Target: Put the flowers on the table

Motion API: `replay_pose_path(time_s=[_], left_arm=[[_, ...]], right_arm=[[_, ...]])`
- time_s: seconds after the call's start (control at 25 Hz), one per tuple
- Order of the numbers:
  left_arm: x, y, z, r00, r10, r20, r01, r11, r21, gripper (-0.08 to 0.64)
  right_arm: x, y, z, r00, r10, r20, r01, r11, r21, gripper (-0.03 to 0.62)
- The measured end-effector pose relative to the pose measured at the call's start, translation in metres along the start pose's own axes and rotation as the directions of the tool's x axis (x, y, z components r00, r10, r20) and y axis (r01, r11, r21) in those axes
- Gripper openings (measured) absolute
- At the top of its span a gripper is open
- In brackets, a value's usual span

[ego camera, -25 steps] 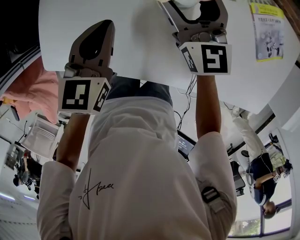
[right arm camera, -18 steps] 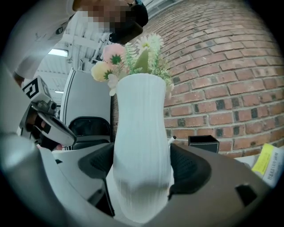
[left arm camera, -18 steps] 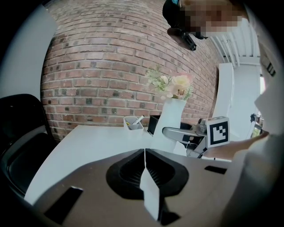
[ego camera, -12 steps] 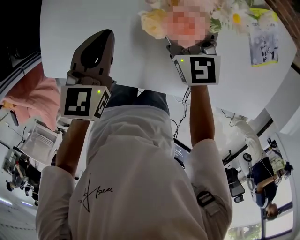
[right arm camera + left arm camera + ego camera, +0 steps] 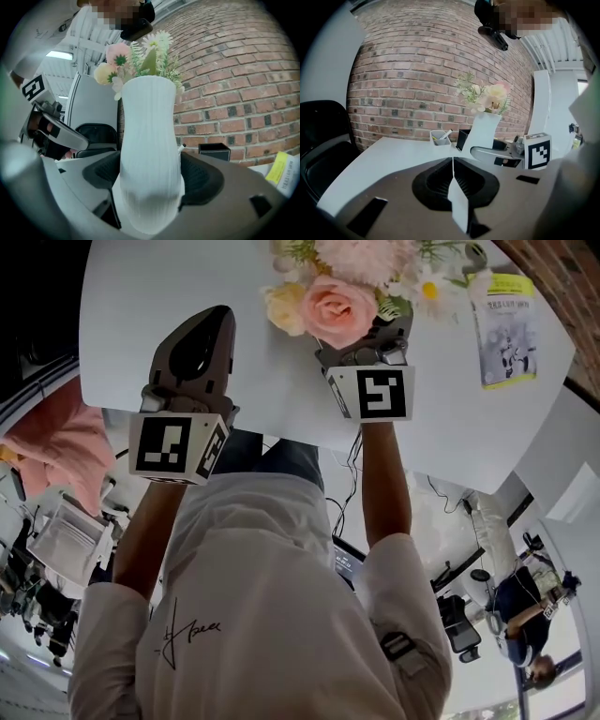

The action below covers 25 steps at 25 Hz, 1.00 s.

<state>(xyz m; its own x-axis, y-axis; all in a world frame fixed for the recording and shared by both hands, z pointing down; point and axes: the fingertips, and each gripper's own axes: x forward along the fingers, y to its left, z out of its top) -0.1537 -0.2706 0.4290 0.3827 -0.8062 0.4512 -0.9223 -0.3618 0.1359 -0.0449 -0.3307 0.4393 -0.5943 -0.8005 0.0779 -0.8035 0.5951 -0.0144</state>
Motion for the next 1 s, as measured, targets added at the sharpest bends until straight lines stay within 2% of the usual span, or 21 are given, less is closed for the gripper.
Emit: replay_pose_path(time_s=[0.44, 0.8, 1.0], left_arm=[[-0.006, -0.010, 0.013, 0.998, 0.023, 0.051, -0.022, 1.000, -0.018, 0.011], [-0.014, -0.029, 0.018, 0.996, 0.040, 0.074, -0.038, 0.999, -0.022, 0.011], [-0.025, -0.040, 0.018, 0.995, 0.053, 0.088, -0.051, 0.998, -0.026, 0.011]], right_arm=[[-0.009, 0.008, 0.003, 1.000, -0.002, 0.005, 0.002, 1.000, 0.004, 0.405], [-0.024, 0.003, -0.002, 1.000, 0.002, -0.001, -0.002, 0.998, 0.056, 0.405], [-0.039, 0.004, 0.004, 1.000, 0.001, 0.004, -0.001, 0.999, 0.033, 0.405]])
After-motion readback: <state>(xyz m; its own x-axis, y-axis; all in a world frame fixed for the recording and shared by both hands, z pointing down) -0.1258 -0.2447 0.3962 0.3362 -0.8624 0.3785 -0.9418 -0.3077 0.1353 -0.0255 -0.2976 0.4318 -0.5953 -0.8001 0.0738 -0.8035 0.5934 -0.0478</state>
